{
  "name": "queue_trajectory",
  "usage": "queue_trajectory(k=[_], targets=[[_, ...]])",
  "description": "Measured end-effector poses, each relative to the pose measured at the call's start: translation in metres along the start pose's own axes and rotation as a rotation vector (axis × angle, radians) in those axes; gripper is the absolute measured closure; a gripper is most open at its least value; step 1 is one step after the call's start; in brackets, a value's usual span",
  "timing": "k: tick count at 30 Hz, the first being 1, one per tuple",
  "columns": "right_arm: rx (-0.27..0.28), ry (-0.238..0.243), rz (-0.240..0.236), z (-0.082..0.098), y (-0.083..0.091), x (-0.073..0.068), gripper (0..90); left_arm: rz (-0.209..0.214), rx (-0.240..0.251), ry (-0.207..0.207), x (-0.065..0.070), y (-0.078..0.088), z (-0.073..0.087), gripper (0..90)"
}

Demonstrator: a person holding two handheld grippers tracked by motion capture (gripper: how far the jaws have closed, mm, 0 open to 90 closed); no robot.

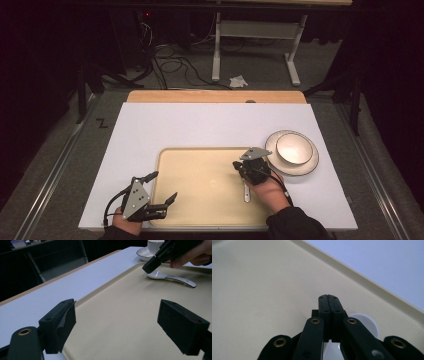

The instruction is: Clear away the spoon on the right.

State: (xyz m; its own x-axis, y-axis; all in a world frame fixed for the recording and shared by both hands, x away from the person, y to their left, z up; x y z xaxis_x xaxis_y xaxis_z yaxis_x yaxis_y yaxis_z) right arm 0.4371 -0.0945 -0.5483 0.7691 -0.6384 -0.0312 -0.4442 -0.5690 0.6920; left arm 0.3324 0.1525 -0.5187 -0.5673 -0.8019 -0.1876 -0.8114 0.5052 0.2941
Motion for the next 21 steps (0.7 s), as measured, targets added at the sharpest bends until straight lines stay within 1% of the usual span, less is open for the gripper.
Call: queue_trajectory(k=[4,5,7,8,9,12,13,14,16,17,18,19,20,21], targets=[[0.018,0.000,-0.003,-0.001,0.005,0.000,90.0,-0.001,0.000,0.001,0.000,0.000,0.000,15.9],[0.035,-0.008,-0.007,-0.002,0.008,-0.001,90.0,-0.002,0.000,0.003,0.000,0.000,0.000,15.8],[0.053,-0.011,-0.013,-0.003,0.013,-0.001,87.2,-0.003,-0.002,0.002,-0.001,0.000,0.000,15.8],[0.053,-0.011,-0.013,-0.003,0.013,-0.001,87.2,-0.003,-0.002,0.002,-0.001,0.000,0.000,15.8],[0.060,-0.009,-0.019,-0.003,0.016,-0.001,85.1,-0.004,-0.002,0.002,-0.001,0.000,0.000,15.8],[0.096,-0.011,-0.033,-0.004,0.024,-0.001,76.1,-0.004,-0.004,0.005,-0.001,0.000,0.001,15.8],[0.106,-0.015,-0.037,-0.004,0.027,-0.001,71.6,-0.006,-0.004,0.005,-0.001,0.000,0.001,15.8],[0.128,-0.026,-0.051,-0.004,0.033,-0.002,64.4,-0.007,-0.004,0.005,-0.001,0.000,0.001,15.9],[0.156,-0.026,-0.059,-0.004,0.040,-0.003,56.2,-0.007,-0.004,0.004,-0.002,0.000,0.001,15.9],[0.156,-0.026,-0.059,-0.004,0.040,-0.003,56.2,-0.007,-0.004,0.004,-0.002,0.000,0.001,15.8],[0.176,-0.015,-0.062,-0.004,0.044,-0.003,52.1,-0.008,-0.004,0.005,-0.002,0.000,0.001,15.8],[0.193,-0.016,-0.064,-0.004,0.048,-0.004,47.1,-0.008,-0.004,0.006,-0.002,0.000,0.001,15.9],[0.228,-0.015,-0.075,-0.003,0.057,-0.004,38.9,-0.008,-0.005,0.007,-0.002,0.000,0.001,15.8],[0.241,-0.015,-0.077,-0.002,0.061,-0.004,35.8,-0.009,-0.004,0.008,-0.002,0.000,0.001,15.9]])
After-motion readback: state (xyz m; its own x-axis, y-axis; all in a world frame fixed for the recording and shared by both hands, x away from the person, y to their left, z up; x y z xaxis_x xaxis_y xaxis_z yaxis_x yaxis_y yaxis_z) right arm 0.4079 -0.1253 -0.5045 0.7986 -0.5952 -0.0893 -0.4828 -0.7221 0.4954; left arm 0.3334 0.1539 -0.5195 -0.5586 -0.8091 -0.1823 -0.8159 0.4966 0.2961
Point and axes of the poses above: each handheld gripper's, and its own axes: y roughly backward along the jaws, z roughly out of its underside, x roughly to its right, the point moved 9 cm from there along -y, roughly forward along the jaws, and after that the axes turned 6 degrees about -z, right-handed, at the moved point
